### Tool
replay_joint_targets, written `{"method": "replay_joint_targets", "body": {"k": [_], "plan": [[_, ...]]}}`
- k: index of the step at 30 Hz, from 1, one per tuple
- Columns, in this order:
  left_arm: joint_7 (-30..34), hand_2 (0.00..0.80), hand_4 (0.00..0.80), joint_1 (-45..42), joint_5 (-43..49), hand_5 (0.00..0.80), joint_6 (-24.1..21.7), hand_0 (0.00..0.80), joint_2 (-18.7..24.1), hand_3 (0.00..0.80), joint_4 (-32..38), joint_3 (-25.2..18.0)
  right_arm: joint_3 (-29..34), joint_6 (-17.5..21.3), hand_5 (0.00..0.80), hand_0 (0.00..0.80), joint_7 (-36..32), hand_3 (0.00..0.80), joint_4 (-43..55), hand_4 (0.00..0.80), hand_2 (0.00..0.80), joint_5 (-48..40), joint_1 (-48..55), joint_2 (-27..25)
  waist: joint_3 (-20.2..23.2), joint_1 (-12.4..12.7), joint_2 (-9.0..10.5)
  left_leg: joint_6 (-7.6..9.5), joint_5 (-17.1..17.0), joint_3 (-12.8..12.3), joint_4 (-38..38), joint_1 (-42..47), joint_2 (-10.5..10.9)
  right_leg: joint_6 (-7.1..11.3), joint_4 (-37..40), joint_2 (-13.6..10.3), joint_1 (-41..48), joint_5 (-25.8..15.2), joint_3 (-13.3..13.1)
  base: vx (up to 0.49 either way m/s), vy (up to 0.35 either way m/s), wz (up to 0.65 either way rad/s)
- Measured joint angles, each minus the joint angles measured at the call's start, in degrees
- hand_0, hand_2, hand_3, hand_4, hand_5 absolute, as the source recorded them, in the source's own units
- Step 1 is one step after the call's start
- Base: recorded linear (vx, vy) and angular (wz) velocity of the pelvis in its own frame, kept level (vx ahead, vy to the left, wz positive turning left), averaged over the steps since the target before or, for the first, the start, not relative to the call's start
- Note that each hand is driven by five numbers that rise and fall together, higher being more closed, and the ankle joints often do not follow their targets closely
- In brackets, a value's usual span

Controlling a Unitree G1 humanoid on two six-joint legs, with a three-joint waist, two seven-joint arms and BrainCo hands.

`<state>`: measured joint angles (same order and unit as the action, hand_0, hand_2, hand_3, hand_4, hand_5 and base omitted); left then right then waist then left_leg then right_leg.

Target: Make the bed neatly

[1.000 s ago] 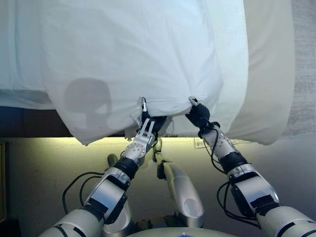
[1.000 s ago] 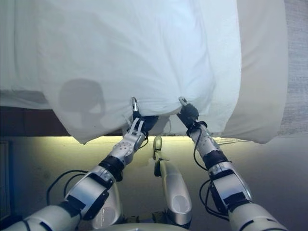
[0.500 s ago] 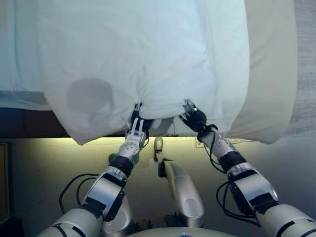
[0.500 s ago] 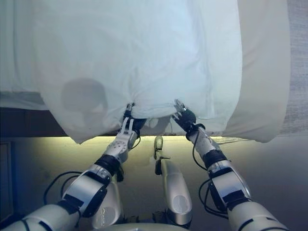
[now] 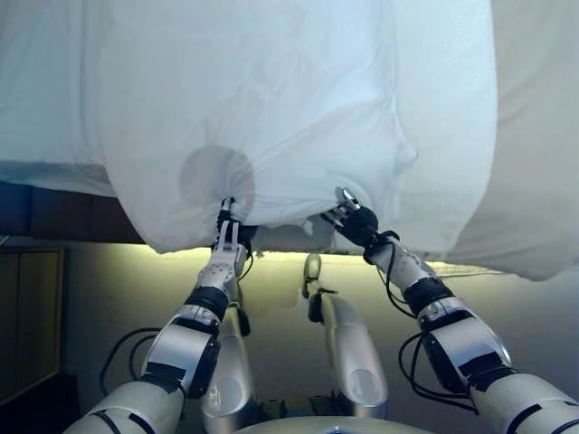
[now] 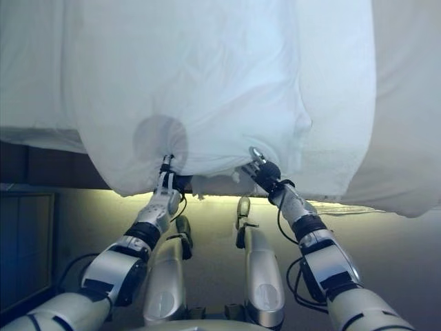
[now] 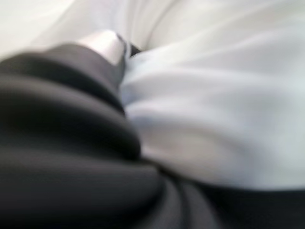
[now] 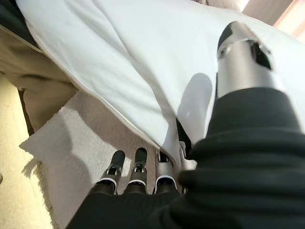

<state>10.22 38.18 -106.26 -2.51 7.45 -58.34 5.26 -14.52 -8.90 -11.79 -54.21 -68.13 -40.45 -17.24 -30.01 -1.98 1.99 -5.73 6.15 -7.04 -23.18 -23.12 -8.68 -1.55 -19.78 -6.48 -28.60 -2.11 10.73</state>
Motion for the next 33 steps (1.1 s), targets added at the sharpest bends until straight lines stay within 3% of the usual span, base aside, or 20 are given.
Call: {"method": "replay_joint_targets", "body": {"k": [15, 21, 28, 33], "plan": [[1.53, 0.800, 0.800, -5.78, 5.73, 0.800, 1.13, 0.800, 1.79, 0.800, -1.09, -6.87, 0.63, 0.16, 0.000, 0.000, 1.09, 0.000, 0.07, 0.000, 0.000, 0.51, -0.36, -5.54, 0.05, 3.19, -3.74, -0.78, -1.56, 2.42, 2.53, 1.43, 1.37, -0.55, -4.39, -2.08, -0.17, 3.69, 2.36, -0.007, 0.060, 0.11], [2.71, 0.800, 0.800, -6.80, 8.31, 0.800, 1.57, 0.800, 2.21, 0.800, 0.00, -7.09, 0.63, 0.15, 0.000, 0.000, 2.46, 0.000, 0.65, 0.000, 0.000, 0.50, -0.43, -8.51, 0.10, 4.41, -5.83, -0.80, -1.68, 2.46, 3.34, 1.41, 1.68, -0.30, -4.70, -2.42, -0.70, 4.43, 2.41, -0.014, 0.058, 0.02], [3.27, 0.800, 0.800, -7.20, 8.74, 0.800, 2.13, 0.800, 2.75, 0.800, -0.04, -9.15, 0.65, -0.72, 0.000, 0.000, 2.85, 0.000, 1.03, 0.000, 0.000, 0.71, -0.43, -10.48, 0.11, 4.36, -6.13, -1.06, -2.21, 2.44, 4.58, 1.49, 2.22, -0.63, -5.36, -2.63, -1.36, 4.58, 2.46, -0.021, 0.048, 0.01], [3.18, 0.800, 0.800, -7.16, 8.76, 0.800, 2.62, 0.800, 4.18, 0.800, -0.38, -9.20, 0.53, -1.71, 0.000, 0.000, 3.01, 0.000, -3.64, 0.000, 0.000, 13.96, -0.78, -12.78, 0.11, 4.38, -6.12, -1.07, -2.22, 2.44, 4.67, 2.51, 2.30, -0.64, -5.36, -2.69, -0.43, 4.56, 2.47, -0.012, 0.014, 0.00]]}}
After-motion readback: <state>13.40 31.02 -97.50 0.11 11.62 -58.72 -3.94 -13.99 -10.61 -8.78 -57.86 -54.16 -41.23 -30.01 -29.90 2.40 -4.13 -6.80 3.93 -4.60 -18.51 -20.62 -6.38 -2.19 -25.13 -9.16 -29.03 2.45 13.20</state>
